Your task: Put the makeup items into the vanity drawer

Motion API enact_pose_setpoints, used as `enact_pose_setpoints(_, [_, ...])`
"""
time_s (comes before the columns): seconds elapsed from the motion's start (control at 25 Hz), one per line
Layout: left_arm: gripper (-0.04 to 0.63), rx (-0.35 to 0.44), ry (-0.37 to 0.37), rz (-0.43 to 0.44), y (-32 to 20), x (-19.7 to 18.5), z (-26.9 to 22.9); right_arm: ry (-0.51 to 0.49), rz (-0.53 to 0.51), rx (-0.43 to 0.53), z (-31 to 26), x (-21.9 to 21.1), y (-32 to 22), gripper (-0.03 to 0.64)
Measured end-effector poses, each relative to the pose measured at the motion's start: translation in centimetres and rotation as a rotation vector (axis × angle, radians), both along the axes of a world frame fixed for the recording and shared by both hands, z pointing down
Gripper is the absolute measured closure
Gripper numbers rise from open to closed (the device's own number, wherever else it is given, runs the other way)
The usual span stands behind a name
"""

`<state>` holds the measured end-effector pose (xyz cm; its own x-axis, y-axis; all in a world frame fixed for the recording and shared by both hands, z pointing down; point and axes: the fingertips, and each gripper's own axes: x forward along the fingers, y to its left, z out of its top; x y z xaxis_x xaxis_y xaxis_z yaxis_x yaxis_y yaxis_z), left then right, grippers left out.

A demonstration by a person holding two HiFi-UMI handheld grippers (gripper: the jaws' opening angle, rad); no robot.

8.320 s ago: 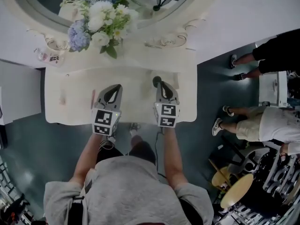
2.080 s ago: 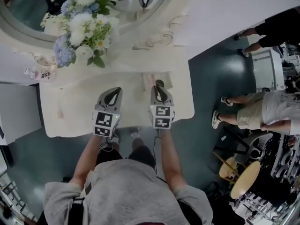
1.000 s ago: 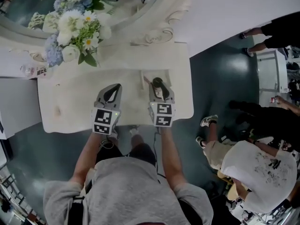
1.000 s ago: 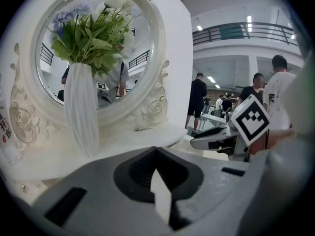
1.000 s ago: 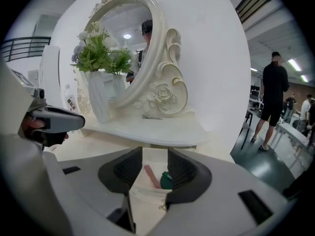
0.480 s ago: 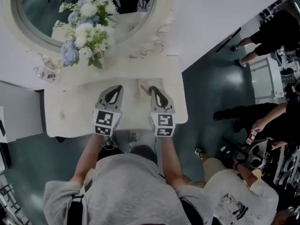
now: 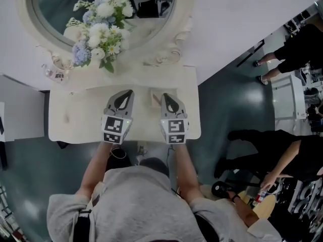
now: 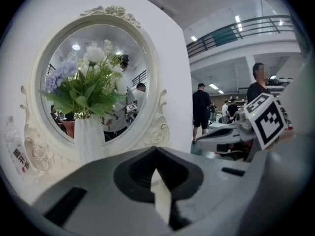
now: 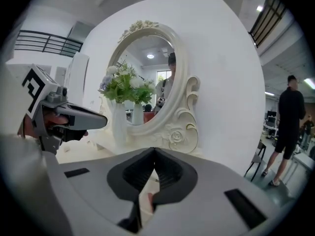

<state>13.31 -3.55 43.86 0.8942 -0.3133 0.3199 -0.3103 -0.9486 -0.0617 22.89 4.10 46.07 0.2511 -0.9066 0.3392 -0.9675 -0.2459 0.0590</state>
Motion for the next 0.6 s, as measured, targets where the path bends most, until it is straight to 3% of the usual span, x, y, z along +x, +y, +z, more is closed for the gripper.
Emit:
enact_pose_setpoints(0.24, [0.594,-0.003,-0.004,-0.037,-2.4,0.9,1.0,0.030,-0.064,-0.017,1.2,0.9,-4.1,0.601])
enact_pose_setpoints(0.6, [0.594,-0.041,-0.031,-0.023,-6.6,3.9,4.2,0.057,-0.077,-0.093,5.0,4.4,-10.2,0.601])
